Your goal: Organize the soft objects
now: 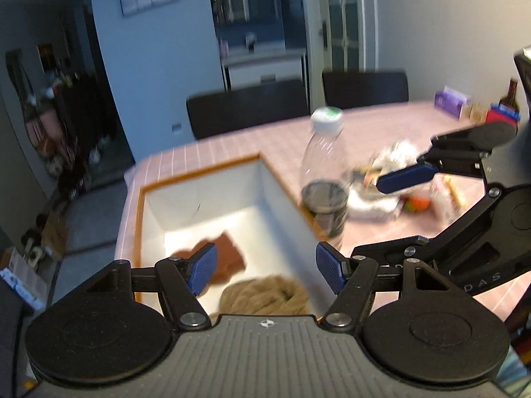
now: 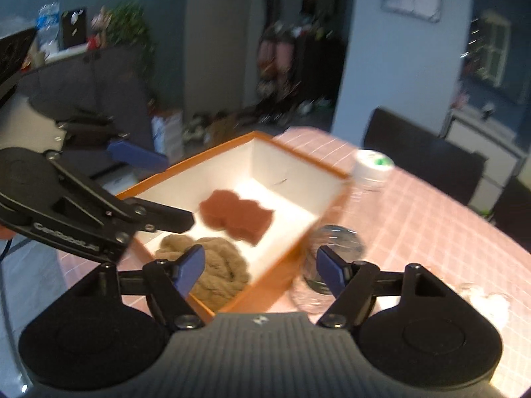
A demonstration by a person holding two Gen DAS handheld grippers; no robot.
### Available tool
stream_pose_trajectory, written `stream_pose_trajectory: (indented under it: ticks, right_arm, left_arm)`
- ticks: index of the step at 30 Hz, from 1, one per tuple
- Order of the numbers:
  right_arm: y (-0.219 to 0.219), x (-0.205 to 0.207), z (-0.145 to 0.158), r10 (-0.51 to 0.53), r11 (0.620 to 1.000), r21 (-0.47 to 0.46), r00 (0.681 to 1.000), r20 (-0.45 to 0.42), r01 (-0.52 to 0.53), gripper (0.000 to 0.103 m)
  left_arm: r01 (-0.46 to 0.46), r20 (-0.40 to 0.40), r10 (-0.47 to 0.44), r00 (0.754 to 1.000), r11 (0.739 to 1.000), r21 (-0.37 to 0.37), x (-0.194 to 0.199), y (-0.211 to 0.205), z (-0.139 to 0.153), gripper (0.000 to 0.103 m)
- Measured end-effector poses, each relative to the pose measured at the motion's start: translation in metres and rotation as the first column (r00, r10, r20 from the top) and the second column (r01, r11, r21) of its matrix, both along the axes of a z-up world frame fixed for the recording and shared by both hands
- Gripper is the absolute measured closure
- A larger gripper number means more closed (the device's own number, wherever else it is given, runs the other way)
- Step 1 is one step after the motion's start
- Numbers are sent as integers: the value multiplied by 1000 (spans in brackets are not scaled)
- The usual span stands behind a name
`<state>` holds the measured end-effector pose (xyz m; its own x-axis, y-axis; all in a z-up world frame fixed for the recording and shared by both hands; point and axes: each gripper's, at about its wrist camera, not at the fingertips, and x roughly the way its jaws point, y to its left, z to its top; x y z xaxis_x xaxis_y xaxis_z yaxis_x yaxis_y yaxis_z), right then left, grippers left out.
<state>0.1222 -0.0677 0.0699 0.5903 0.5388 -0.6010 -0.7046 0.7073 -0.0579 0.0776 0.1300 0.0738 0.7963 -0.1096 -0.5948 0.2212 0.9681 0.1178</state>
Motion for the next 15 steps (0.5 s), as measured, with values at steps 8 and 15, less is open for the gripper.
stream_pose_trajectory:
  ticks: [8, 15]
  right_arm:
    - [-70, -24, -37, -232, 972, 68, 967, 102, 226, 28]
    - [-136, -21, -76, -475, 877, 108, 877, 63, 468, 28]
  left_arm:
    - [-49, 211, 47, 976, 999, 6, -34, -58, -28, 23]
    - [50, 176, -7, 984, 970, -237, -22, -103, -65, 27]
